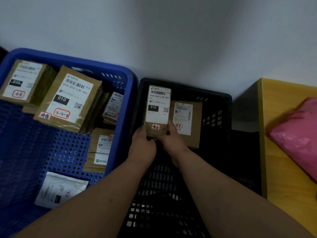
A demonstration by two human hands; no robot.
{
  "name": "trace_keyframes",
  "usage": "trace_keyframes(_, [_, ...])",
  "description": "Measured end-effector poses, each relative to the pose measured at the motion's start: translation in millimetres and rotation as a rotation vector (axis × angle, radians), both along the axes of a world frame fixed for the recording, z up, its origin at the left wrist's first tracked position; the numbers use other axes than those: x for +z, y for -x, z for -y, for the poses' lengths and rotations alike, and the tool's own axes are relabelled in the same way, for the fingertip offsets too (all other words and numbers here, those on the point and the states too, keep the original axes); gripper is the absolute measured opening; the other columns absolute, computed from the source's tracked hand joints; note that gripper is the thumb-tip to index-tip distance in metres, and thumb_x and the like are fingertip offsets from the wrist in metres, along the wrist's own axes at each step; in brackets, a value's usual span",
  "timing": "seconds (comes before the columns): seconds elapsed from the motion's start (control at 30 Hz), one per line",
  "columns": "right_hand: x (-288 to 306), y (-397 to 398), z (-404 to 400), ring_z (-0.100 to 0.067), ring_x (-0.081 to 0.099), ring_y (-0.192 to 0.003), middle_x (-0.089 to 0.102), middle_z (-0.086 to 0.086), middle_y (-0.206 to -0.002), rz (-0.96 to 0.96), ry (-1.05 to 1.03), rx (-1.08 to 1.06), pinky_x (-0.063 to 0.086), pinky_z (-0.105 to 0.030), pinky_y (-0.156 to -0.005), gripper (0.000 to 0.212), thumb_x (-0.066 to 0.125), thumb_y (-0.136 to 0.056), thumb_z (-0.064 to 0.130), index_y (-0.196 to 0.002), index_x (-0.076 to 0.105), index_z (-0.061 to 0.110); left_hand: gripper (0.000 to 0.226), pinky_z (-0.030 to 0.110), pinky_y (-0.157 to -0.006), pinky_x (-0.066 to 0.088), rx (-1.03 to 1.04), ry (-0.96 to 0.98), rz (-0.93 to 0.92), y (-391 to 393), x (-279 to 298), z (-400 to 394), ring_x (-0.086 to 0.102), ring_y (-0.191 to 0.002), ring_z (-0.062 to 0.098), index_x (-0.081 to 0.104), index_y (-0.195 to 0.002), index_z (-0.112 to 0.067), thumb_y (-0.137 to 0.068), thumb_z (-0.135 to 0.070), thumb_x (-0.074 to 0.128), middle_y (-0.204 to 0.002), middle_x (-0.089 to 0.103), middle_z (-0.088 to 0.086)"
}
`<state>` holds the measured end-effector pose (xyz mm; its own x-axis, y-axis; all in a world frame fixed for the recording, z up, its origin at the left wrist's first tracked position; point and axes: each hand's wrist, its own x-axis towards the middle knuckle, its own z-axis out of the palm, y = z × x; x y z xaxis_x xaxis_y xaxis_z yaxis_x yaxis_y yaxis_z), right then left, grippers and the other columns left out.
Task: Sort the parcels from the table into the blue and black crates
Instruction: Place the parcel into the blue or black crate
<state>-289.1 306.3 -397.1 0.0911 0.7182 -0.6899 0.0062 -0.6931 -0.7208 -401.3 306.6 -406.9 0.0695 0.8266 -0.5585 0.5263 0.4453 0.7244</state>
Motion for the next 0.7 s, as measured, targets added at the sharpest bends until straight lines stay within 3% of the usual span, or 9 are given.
trace_keyframes(0.07, [2,-4,1,-0.014,0.061,-0.112,0.065,0.006,-0.122,0.002,0.016,0.027,0.047,-0.040,-0.105,0.056,0.064,-0.086,0.015,-0.134,0.048,0.039,0.060,0.025,-0.100,0.037,-0.053,0.000,-0.047,0,1,4,0.044,-0.128,0.017,0.037,-0.148,-0.027,-0.092,-0.007,0.046,-0.154,0.031,0.000])
trace_keyframes(0.23, [22,-20,10,-0.015,0.051,-0.120,0.052,0.003,-0.137,0.035,0.093,0.070,0.041,-0.032,-0.107,0.067,0.061,-0.092,0.013,-0.150,0.032,0.028,0.069,0.043,-0.116,0.029,-0.175,0.000,-0.195,-5,15,17,0.023,-0.144,0.027,0.017,-0.156,-0.030,-0.097,-0.020,0.051,-0.162,0.011,0.001])
trace_keyframes(0.37, [41,-36,24,-0.011,0.045,-0.108,0.047,0.002,-0.130,0.092,0.081,0.128,0.038,-0.021,-0.092,0.062,0.059,-0.095,0.016,-0.150,0.032,0.018,0.067,0.050,-0.111,0.035,-0.240,-0.098,-0.271,-11,31,28,0.028,-0.140,0.028,0.026,-0.152,-0.028,-0.091,-0.026,0.055,-0.159,0.020,0.003])
trace_keyframes(0.57, [71,-62,56,-0.022,0.047,-0.130,0.043,-0.007,-0.147,0.265,0.000,0.197,0.041,-0.033,-0.108,0.064,0.066,-0.088,0.034,-0.145,0.042,0.018,0.061,0.043,-0.112,0.030,-0.222,-0.151,-0.392,-33,78,64,0.024,-0.141,0.030,0.033,-0.149,-0.022,-0.094,-0.030,0.056,-0.158,0.022,0.003])
trace_keyframes(0.7, [111,-101,96,-0.019,0.047,-0.128,0.044,-0.004,-0.144,0.348,-0.143,0.262,0.037,-0.021,-0.096,0.057,0.066,-0.090,0.036,-0.140,0.049,0.017,0.063,0.041,-0.115,0.027,-0.164,-0.173,-0.383,-61,106,105,0.022,-0.144,0.027,0.031,-0.152,-0.021,-0.095,-0.036,0.054,-0.159,0.023,0.005])
